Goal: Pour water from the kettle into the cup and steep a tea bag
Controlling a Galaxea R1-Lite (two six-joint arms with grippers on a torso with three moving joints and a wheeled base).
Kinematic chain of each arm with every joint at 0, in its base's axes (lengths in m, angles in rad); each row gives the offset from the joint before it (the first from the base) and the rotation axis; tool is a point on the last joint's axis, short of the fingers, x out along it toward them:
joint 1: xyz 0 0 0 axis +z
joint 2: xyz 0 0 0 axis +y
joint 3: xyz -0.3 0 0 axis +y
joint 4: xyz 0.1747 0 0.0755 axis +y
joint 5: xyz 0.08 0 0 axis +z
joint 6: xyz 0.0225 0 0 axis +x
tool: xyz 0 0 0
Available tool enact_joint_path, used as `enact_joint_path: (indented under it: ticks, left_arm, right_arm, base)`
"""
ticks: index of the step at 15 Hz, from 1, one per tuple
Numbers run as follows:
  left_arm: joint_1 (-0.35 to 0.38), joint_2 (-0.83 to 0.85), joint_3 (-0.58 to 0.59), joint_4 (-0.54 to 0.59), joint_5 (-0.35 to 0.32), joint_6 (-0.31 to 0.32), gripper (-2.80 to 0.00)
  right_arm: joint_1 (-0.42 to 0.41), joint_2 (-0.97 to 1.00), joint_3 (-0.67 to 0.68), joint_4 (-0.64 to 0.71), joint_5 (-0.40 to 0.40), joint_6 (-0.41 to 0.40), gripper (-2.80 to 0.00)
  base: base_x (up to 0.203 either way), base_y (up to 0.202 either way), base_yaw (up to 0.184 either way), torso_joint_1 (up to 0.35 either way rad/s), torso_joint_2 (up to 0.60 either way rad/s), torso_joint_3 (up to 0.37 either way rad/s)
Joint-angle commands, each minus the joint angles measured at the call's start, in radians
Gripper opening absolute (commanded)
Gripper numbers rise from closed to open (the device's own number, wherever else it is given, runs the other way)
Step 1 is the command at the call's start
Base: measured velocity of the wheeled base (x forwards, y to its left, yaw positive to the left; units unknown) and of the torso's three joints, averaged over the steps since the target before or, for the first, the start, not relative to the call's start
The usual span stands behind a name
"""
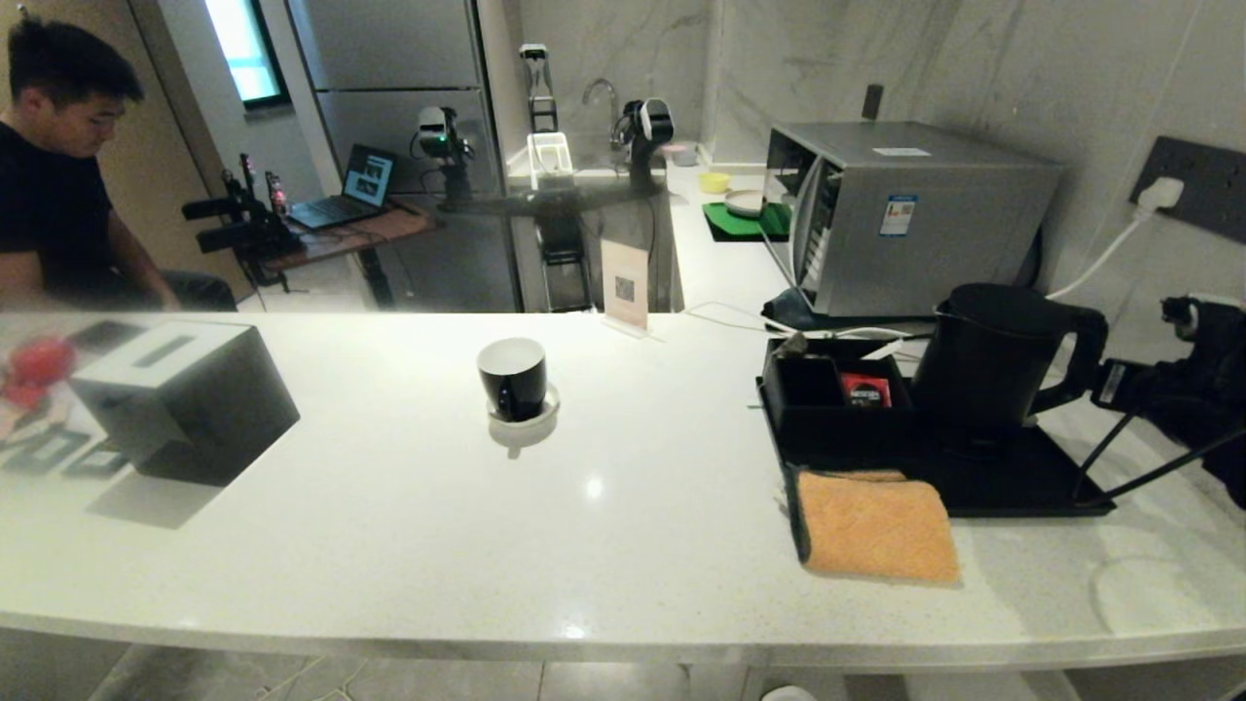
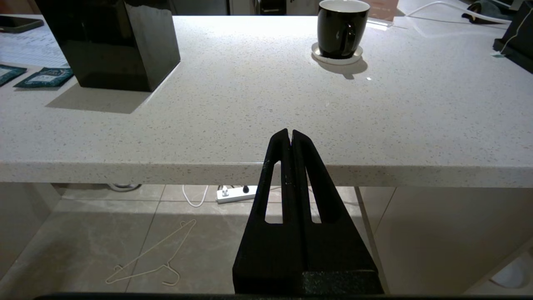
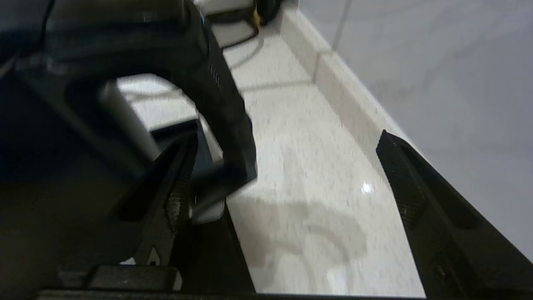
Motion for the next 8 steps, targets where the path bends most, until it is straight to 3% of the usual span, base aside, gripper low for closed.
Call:
enact_joint_path:
  ticks: [1, 8]
  left_arm:
    - [0.000, 0.000, 0.000, -0.001, 0.000, 0.000, -2.80]
    - [0.000, 0.000, 0.000, -0.001, 0.000, 0.000, -2.80]
  right_arm:
    - [0.000, 0.039, -0.025, -0.021, -0.002, 0.002, 0.00]
    - [0.000, 0.076, -0.039, -0.076, 0.001, 0.010, 0.00]
  base:
    - [0.000, 0.000, 0.000, 0.000, 0.00, 0.000]
    - [0.000, 0.000, 0.000, 0.000, 0.00, 0.000]
